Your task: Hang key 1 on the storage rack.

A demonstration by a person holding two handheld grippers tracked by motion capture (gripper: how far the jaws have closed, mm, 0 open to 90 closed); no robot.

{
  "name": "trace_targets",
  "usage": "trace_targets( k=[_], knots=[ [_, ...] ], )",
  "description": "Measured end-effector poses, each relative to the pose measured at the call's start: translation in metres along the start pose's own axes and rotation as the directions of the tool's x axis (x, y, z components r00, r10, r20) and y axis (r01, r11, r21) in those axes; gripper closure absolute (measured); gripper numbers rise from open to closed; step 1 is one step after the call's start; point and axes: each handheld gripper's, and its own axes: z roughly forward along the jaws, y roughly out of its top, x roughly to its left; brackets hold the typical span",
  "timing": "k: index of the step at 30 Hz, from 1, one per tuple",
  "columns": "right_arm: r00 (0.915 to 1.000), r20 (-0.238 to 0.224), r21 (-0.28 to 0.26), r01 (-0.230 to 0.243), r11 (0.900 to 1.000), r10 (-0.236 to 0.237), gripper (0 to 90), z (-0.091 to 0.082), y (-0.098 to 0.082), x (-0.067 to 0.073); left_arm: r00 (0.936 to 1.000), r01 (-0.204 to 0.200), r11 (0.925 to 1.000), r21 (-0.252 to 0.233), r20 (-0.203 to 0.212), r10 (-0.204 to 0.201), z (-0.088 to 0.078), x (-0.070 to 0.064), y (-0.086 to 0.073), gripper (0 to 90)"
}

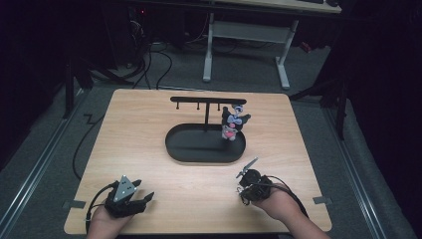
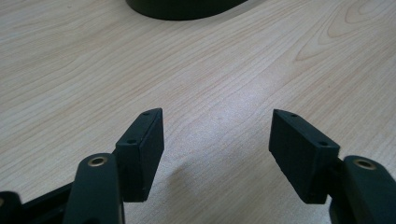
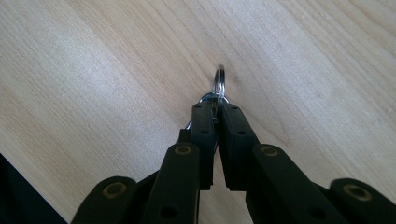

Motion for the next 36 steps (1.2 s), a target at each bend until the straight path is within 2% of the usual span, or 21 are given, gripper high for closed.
trace_targets(
  k=[2, 11, 15, 16, 17, 18, 20, 22, 23, 33, 36],
  knots=[
    [0.9999, -0.013, -0.003, -0.001, 1.0, 0.001, 84.6, 0.002, 0.0, -0.001, 1.0, 0.0, 1.0, 0.0, -0.001, 0.0, 0.0, 0.0, 0.0, 36.1],
    [0.9989, -0.017, -0.022, -0.044, 0.999, 0.044, 89.1, -0.002, 0.004, -0.002, 1.0, 0.0, 1.0, 0.002, -0.001, 0.0, -0.001, 0.001, 0.0, 36.1],
    [0.997, -0.048, -0.029, -0.062, 0.998, 0.061, 89.2, -0.008, 0.004, -0.005, 1.0, 0.0, 1.0, 0.002, -0.002, 0.0, 0.0, 0.001, 0.0, 36.1],
    [0.9975, -0.054, -0.036, -0.048, 0.998, 0.046, 89.2, -0.01, 0.004, -0.007, 1.0, -0.001, 1.0, 0.001, -0.002, 0.001, -0.001, 0.001, 0.0, 36.1],
    [0.9954, -0.063, -0.035, -0.075, 0.997, 0.072, 89.2, -0.012, 0.003, -0.007, 1.0, -0.001, 1.0, 0.001, -0.003, 0.001, -0.001, 0.001, 0.0, 36.2],
    [0.9953, -0.071, -0.041, -0.069, 0.997, 0.066, 89.2, -0.014, 0.003, -0.008, 1.0, -0.001, 1.0, 0.001, -0.003, 0.001, -0.001, 0.001, 0.0, 36.1],
    [0.9939, -0.07, -0.045, -0.088, 0.995, 0.085, 89.2, -0.02, 0.001, -0.009, 1.0, 0.0, 1.0, -0.001, -0.004, 0.0, -0.001, 0.001, 0.0, 36.1],
    [0.9955, -0.065, -0.048, -0.072, 0.996, 0.069, 89.2, -0.024, 0.001, -0.011, 1.0, 0.001, 1.0, -0.001, -0.004, -0.001, -0.001, 0.0, 0.0, 36.2],
    [0.9943, -0.063, -0.044, -0.089, 0.995, 0.086, 89.2, -0.027, 0.0, -0.01, 1.0, 0.001, 1.0, -0.002, -0.004, -0.001, -0.001, 0.0, 0.0, 36.1],
    [0.9942, -0.05, -0.048, -0.097, 0.994, 0.095, 89.2, -0.05, -0.002, -0.016, 1.0, 0.003, 1.0, -0.008, -0.008, -0.003, -0.001, 0.0, -0.001, 36.0],
    [0.993, -0.043, -0.046, -0.112, 0.993, 0.11, 89.2, -0.055, -0.001, -0.018, 1.0, 0.003, 1.0, -0.008, -0.009, -0.003, -0.001, 0.001, -0.001, 36.0]
  ],
)
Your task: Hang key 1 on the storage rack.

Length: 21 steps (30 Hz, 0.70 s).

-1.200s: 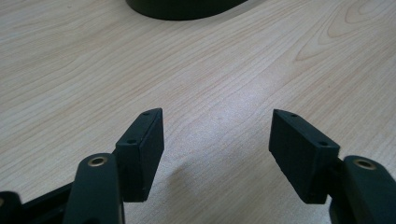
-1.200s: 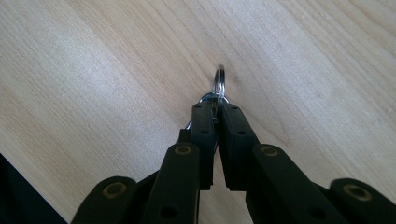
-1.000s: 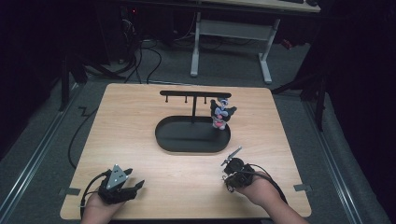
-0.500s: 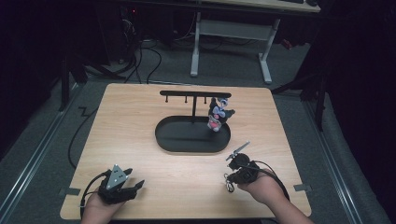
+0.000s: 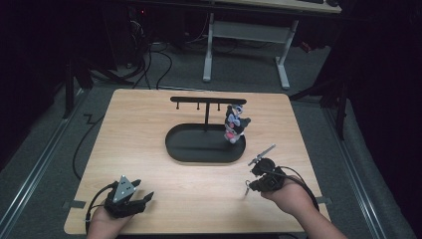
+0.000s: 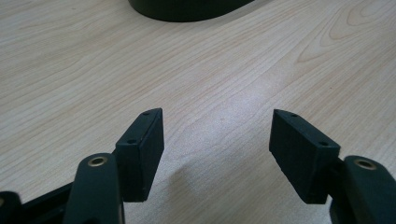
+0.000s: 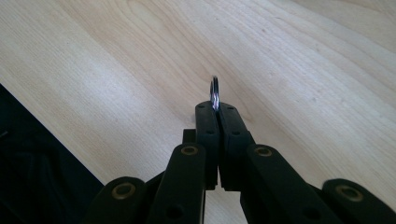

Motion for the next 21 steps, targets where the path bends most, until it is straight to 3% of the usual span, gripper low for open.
trace_targets(
  k=[21],
  knots=[
    [0.9999, 0.009, 0.02, 0.007, 1.0, -0.008, 89.2, -0.023, 0.016, 0.0, 1.0, 0.005, 1.0, -0.008, -0.005, -0.005, -0.001, 0.0, 0.0, 36.0]
  ],
)
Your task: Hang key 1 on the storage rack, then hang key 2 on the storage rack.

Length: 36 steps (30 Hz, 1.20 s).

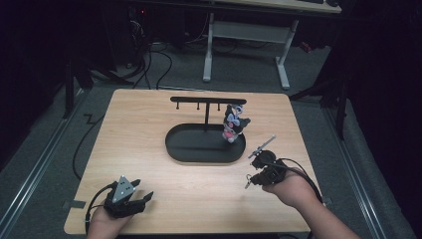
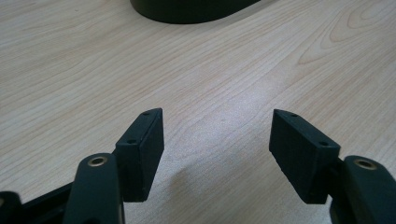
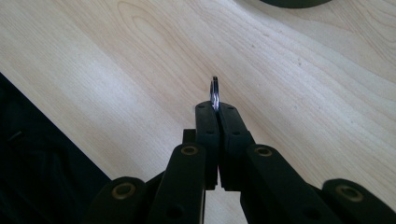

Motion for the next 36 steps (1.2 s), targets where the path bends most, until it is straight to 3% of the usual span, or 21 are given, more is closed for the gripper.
trace_targets(
  k=[9, 18, 19, 21, 36],
  knots=[
    [1.0, -0.007, 0.008, -0.001, 1.0, 0.001, 89.2, -0.007, 0.016, -0.004, 1.0, 0.003, 1.0, -0.008, 0.002, -0.003, 0.0, 0.001, 0.0, 36.0],
    [0.9999, -0.011, -0.007, 0.001, 1.0, -0.001, 89.2, -0.012, 0.042, -0.009, 1.0, 0.002, 0.9999, -0.013, 0.004, -0.002, -0.002, 0.001, 0.0, 36.1],
    [0.9997, -0.011, 0.001, -0.02, 1.0, 0.02, 89.2, -0.013, 0.044, -0.008, 1.0, 0.002, 0.9999, -0.013, 0.003, -0.002, -0.002, 0.001, 0.0, 36.1],
    [1.0, -0.007, -0.002, 0.004, 1.0, -0.004, 89.2, -0.014, 0.051, -0.01, 1.0, -0.001, 0.9999, -0.014, 0.001, 0.001, -0.002, 0.001, 0.0, 36.1],
    [0.9997, -0.018, -0.004, 0.017, 1.0, -0.017, 89.2, -0.025, 0.097, -0.018, 0.9999, 0.011, 0.9998, -0.017, 0.001, -0.011, -0.002, 0.004, -0.001, 36.2]
  ],
)
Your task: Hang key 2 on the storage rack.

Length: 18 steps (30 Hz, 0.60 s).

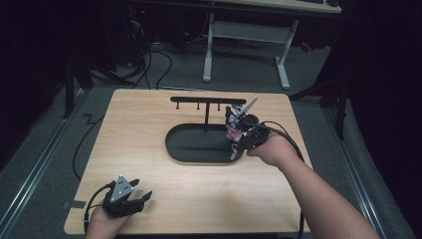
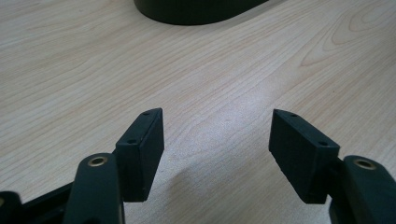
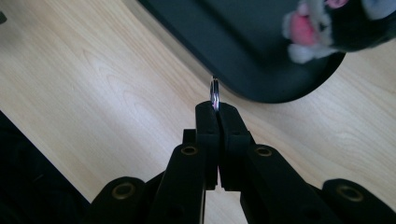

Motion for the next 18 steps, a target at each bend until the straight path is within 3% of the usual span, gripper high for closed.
trace_targets(
  k=[6, 18],
  knots=[
    [0.9999, -0.004, -0.009, -0.011, 1.0, 0.011, 89.2, -0.004, 0.015, -0.006, 0.9998, -0.02, 0.9998, 0.004, 0.002, 0.02, -0.001, -0.003, 0.002, 36.2],
    [0.9994, -0.006, -0.009, -0.035, 0.999, 0.035, 89.2, -0.013, 0.04, -0.015, 0.9999, -0.014, 0.9998, 0.015, 0.005, 0.014, -0.001, -0.002, 0.001, 36.2]
  ],
)
